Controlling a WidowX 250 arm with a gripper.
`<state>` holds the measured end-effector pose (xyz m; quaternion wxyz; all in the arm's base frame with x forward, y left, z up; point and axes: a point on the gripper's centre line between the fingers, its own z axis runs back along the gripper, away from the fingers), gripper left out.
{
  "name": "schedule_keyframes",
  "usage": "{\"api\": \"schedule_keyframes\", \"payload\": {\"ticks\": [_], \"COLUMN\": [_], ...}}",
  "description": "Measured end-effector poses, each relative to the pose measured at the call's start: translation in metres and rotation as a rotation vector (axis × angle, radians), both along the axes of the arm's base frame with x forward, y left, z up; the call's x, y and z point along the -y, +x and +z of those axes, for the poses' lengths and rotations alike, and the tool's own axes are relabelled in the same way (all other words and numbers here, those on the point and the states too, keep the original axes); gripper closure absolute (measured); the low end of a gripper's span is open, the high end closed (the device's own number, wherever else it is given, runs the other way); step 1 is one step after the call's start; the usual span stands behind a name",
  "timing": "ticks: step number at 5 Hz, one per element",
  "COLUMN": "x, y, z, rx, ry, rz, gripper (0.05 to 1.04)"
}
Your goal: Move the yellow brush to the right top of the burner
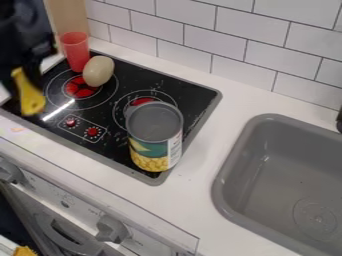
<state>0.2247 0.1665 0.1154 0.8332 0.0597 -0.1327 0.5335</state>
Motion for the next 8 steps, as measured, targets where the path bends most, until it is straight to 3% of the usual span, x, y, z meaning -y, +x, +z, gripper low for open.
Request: {"api": "schedule_keyframes", "payload": {"ticks": [1, 3, 5, 7, 8], "x": [0.032, 0.095, 0.131, 0.145, 0.154], "y": [0.027, 0.065, 0.095, 0.12, 0.13], "z": [0.023, 0.028, 0.0, -0.036, -0.046], "rx": [0.009, 0.028, -0.014, -0.047, -0.042], "ry": [-0.093, -0.102, -0.047, -0.022, -0.076], "rz": [0.017, 0.1, 0.274, 0.321, 0.33], "gripper": [0.77, 0.77, 0.77, 0.77, 0.77]}}
